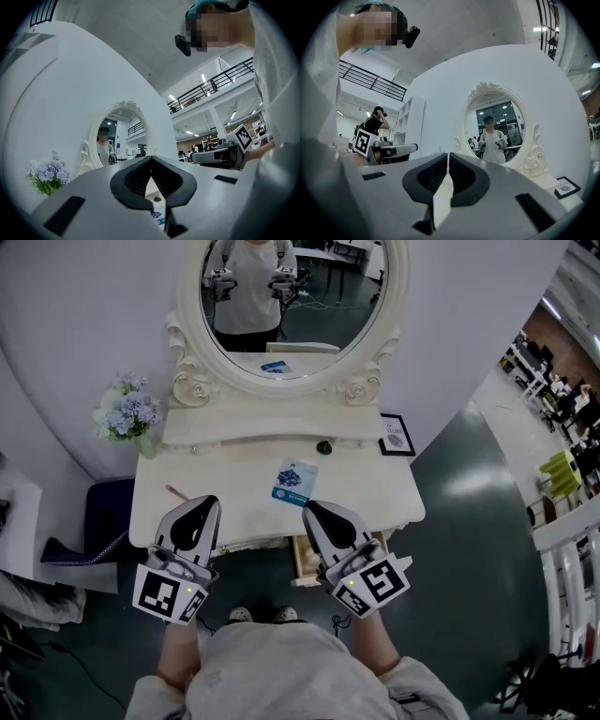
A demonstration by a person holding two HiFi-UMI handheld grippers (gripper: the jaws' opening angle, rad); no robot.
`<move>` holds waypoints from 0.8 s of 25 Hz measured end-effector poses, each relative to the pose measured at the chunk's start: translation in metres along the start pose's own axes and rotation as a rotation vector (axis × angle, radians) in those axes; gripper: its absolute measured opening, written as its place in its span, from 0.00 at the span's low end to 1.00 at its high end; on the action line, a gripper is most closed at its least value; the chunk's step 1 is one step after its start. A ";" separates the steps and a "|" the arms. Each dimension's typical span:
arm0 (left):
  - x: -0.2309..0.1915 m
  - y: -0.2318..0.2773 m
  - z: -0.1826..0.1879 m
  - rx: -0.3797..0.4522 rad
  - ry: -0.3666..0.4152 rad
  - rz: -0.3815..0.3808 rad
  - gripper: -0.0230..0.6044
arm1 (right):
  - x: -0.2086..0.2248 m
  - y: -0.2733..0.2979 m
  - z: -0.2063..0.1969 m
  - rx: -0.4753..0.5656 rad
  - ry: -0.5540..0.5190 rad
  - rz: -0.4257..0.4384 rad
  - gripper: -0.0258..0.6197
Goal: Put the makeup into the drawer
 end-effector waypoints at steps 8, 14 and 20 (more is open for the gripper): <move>0.001 -0.003 0.003 0.003 0.003 -0.002 0.06 | -0.005 0.001 0.002 0.006 0.000 0.006 0.08; 0.001 -0.004 0.006 0.007 0.004 -0.003 0.06 | -0.009 0.003 0.002 0.006 -0.003 0.013 0.08; 0.000 -0.008 0.007 0.012 0.002 0.002 0.06 | -0.012 0.003 0.002 0.005 -0.004 0.012 0.08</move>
Point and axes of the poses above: the fingertips, and each gripper's own axes: y forward along the fingers, x to its right, z out of its top, the point moved 2 cm from there along -y, backward along the fingers, and after that the axes turned 5 degrees about x, right-handed, at the moved point
